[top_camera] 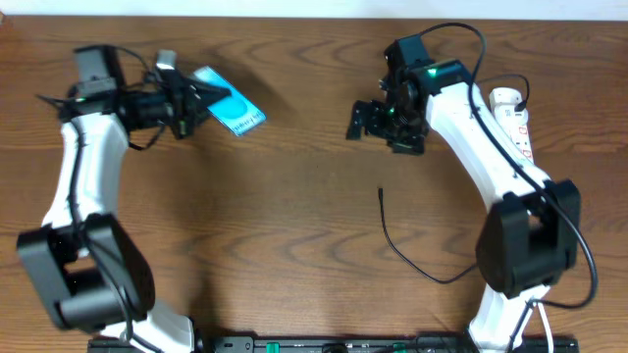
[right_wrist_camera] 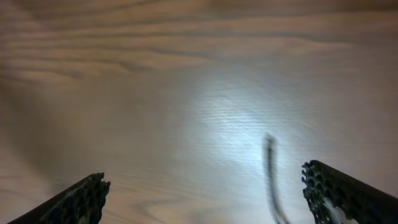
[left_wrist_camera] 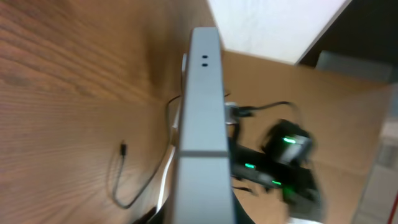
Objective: Plug charger to phone and switch on socket
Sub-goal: 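Release the phone from the right gripper and move right gripper toward power strip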
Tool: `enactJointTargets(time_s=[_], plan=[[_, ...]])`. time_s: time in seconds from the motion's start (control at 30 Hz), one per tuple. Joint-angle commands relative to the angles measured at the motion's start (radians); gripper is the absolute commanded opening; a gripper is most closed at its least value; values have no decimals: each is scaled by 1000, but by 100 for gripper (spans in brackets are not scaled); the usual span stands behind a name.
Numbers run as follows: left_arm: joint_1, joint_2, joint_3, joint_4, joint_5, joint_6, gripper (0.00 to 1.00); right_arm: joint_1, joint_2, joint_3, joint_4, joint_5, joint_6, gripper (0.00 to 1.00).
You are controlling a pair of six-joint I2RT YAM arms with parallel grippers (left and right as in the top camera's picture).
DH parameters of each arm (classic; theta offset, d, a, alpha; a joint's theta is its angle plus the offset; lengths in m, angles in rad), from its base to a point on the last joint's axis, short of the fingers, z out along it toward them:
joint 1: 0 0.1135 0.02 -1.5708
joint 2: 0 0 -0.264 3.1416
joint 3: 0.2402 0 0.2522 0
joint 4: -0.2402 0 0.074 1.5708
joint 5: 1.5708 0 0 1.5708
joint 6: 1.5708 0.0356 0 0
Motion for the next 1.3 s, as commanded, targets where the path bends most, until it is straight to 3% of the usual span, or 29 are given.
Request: enactJointTargets(time_s=[0.0, 0.23, 0.5, 1.27], plan=[[-60, 73, 7, -7, 38, 140, 7, -8, -42, 6, -55, 152, -82, 99], [-157, 174, 7, 35, 89, 256, 7, -8, -37, 6, -147, 159, -197, 99], [-174, 221, 7, 37, 139, 350, 7, -3, -34, -16, -176, 173, -205, 99], [-174, 222, 7, 36, 122, 335, 7, 119, -28, -335, 82, 111, -58, 96]])
